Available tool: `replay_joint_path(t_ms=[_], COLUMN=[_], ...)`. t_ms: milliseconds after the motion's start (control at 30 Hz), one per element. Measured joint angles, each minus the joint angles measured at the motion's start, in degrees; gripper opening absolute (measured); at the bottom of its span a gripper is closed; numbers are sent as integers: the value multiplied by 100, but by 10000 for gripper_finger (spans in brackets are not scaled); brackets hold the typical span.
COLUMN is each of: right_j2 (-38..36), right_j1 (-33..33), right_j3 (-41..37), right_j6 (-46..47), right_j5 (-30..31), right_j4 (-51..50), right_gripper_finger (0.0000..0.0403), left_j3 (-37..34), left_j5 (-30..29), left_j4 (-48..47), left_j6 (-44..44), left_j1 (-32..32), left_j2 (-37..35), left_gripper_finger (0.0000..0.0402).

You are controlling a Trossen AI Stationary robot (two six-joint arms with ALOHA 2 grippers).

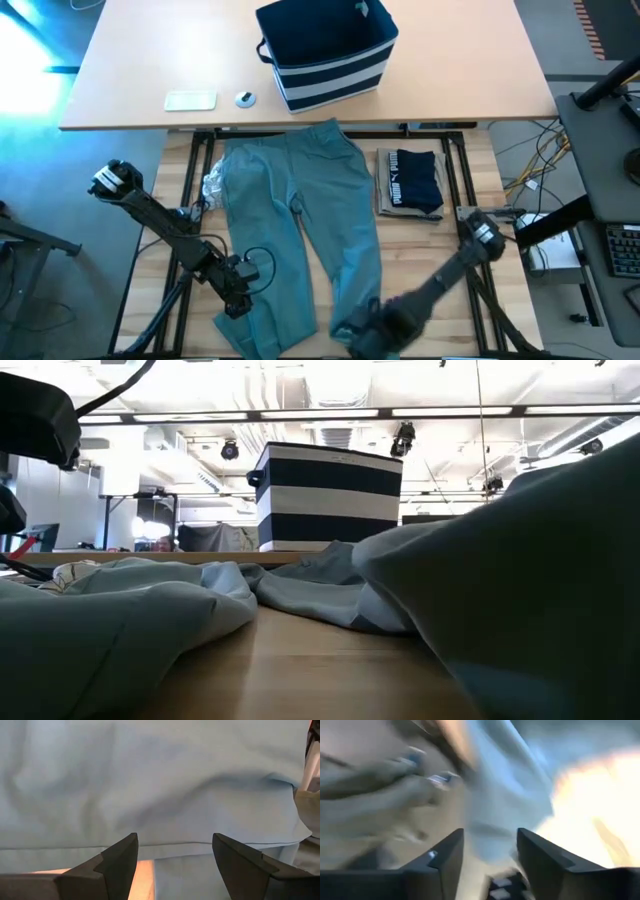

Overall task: Fold Laundry from Bin
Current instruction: Fold the blue pants

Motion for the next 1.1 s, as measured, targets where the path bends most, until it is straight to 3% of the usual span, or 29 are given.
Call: replay_joint_path(t_ms=[133,233,367,433,533,633,733,800,867,967,1100], right_j2=[17,11,39,44,-8,-143,-286,-378,-737,-1026,-902], right_j1=[460,644,649,599,501,399,332,301,300,304,552], right_j3=[-574,-1117,-1795,-1968,-1999,-1607,-682,-77,40,180,117], right_j6=[704,984,1112,1026,753,267,12,-114,-298,148,165], right_j5=[-10,-178,112,295,439,563,894,1067,1357,1675,1094], right_j4=[-12,1058,2739,2887,2275,543,-1832,-2565,-2045,-1239,401], right_gripper_finger=[217,233,221,196,127,34,16,13,12,11,17], left_j3=[0,2,2,2,2,2,4,4,4,7,13], left_j5=[-5,-7,-7,-5,-5,5,43,47,47,33,6], left_j4=[20,23,31,29,29,19,17,16,22,25,38], left_j6=[52,71,140,140,138,94,45,1,-28,-103,-151], left_j1=[0,0,0,0,0,0,0,0,6,27,55], left_j2=[-1,-1,0,0,-1,0,-2,-7,-7,-15,-24], left_gripper_finger=[239,239,238,238,238,238,238,238,238,238,238])
